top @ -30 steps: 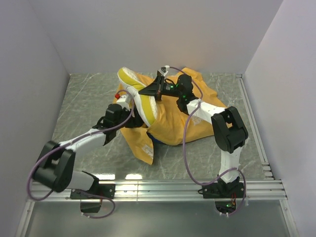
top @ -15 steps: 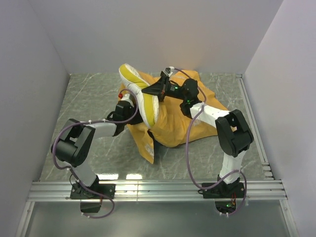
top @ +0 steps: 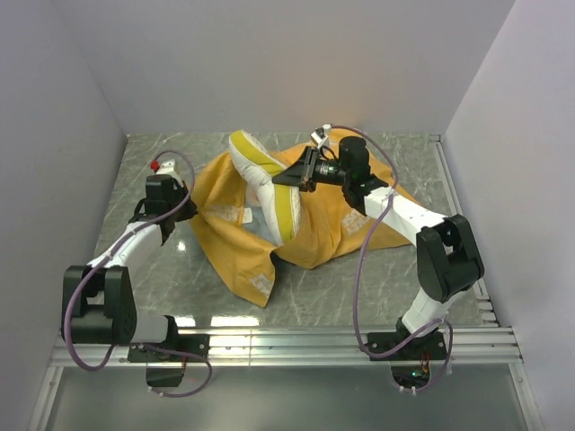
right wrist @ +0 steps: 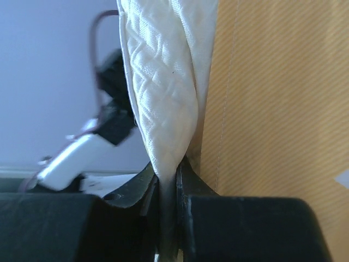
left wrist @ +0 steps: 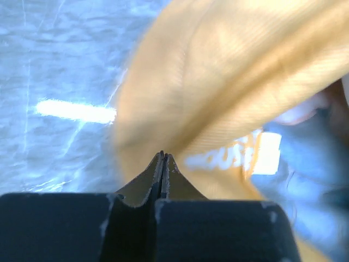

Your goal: Put the pillow into the pillowcase

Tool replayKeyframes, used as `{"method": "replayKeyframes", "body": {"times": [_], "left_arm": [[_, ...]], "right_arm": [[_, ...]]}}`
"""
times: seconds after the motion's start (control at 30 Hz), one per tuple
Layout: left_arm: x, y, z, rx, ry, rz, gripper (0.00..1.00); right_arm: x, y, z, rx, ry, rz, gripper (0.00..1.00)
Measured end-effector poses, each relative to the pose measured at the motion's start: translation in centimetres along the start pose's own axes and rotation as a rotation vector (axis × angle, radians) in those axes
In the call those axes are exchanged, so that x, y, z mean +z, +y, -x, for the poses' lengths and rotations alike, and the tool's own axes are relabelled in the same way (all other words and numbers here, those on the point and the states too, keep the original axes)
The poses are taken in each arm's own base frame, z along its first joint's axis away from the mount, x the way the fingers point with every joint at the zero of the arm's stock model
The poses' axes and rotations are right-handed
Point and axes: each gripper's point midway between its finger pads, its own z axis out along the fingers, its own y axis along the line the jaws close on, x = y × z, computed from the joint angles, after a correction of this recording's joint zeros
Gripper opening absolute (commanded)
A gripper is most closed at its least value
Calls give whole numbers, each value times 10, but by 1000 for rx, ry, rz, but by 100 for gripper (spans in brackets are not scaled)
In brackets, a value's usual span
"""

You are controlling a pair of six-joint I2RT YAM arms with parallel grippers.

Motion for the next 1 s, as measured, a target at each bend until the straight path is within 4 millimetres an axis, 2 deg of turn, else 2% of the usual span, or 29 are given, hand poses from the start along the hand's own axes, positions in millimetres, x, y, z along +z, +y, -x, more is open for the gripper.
{"method": "replayKeyframes", "body": {"times": [0.13,0.2,0.23,0.27,0.37,0.47,0.57,0.63,0.77,0.83,1.0], "left_arm": [[-10,15,-2,41,35,-23,0],[-15,6,-5,69,59,-102,4],[-18,-3,-8,91,73,-159,13],[-21,-14,-12,113,87,-228,34],[-36,-51,-20,191,70,-428,51],[-53,-98,-41,363,46,-601,54],[-58,-139,-69,538,56,-742,53],[-49,-151,-89,621,79,-770,53],[-22,-158,-117,699,152,-733,58],[-7,-160,-116,707,157,-689,59],[20,-167,-91,690,132,-598,58]], "right_arm": [[3,-34,-4,-54,24,-109,0],[6,-48,-8,-58,43,-135,0],[7,-53,-9,-52,48,-142,0],[7,-58,-11,-44,52,-148,0],[9,-63,-14,-9,59,-144,0],[11,-55,-11,18,53,-111,0],[12,-47,-8,44,42,-86,0],[14,-46,-7,58,36,-76,0],[15,-51,-9,98,36,-76,0],[16,-53,-10,118,40,-76,0],[15,-54,-5,148,15,-71,0]]}}
